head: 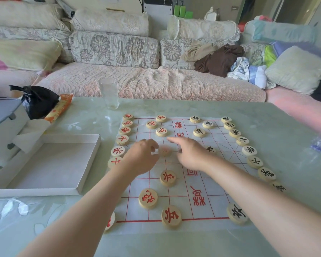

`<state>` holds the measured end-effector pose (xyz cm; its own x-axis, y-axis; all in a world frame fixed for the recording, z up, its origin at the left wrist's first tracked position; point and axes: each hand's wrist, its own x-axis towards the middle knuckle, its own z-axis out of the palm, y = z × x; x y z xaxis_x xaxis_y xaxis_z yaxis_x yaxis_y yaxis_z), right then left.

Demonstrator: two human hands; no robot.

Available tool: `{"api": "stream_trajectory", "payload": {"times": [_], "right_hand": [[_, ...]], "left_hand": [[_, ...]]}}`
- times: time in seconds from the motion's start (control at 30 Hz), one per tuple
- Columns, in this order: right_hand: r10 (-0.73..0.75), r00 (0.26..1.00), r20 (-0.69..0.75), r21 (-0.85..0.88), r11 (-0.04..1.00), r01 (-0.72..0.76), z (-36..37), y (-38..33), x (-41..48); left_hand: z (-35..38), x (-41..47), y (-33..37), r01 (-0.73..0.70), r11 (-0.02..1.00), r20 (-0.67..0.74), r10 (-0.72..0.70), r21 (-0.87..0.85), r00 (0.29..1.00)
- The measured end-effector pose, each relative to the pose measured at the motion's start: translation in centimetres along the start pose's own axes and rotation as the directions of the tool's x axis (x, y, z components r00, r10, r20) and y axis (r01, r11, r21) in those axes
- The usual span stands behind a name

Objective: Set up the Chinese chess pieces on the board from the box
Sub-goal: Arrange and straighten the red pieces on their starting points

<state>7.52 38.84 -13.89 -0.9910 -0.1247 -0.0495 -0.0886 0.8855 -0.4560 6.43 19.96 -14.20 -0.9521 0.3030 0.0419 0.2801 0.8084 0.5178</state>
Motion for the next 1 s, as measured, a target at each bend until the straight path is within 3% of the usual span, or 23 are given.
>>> {"api": "stream_trajectory", "payload": {"times": [0.1, 0.27, 0.4, 0.53, 0.7, 0.83, 1.0], "right_hand": [[-0.053, 0.998, 0.014, 0.005, 0.999, 0.053, 0.7, 0.0, 1.4], [-0.098, 0.990, -0.097, -0.045, 0.995, 0.094, 0.7, -0.1, 2.2], [-0.059, 0.997, -0.047, -0.005, 0.998, 0.059, 0.4, -0.3, 2.1], [-0.116, 0.993, 0.008, -0.001, 0.993, 0.116, 0.9, -0.3, 2.9], [-0.074, 0.997, -0.019, 0.006, 0.997, 0.074, 0.8, -0.4, 3.1], [-0.074, 0.997, -0.016, 0.025, 0.997, 0.075, 0.6, 0.1, 2.9], [-0.096, 0.995, -0.017, 0.018, 0.995, 0.096, 0.5, 0.4, 2.9]], "left_hand": [[0.6, 0.4, -0.1, -0.015, 0.998, 0.046, 0.018, -0.061, 0.999], [0.9, 0.7, -0.5, -0.055, 0.998, 0.032, 0.056, -0.035, 0.998], [1.0, 0.7, -1.1, -0.045, 0.999, 0.007, 0.045, 0.016, 0.999], [1.0, 1.1, -1.3, -0.052, 0.999, -0.017, 0.052, -0.004, 0.999], [1.1, 1.3, -1.3, -0.055, 0.998, -0.007, 0.055, -0.042, 0.998], [1.0, 1.8, -1.6, -0.075, 0.993, -0.032, 0.078, 0.090, 0.996], [1.1, 2.7, -1.7, -0.105, 0.993, -0.014, 0.106, 0.061, 0.994]]}}
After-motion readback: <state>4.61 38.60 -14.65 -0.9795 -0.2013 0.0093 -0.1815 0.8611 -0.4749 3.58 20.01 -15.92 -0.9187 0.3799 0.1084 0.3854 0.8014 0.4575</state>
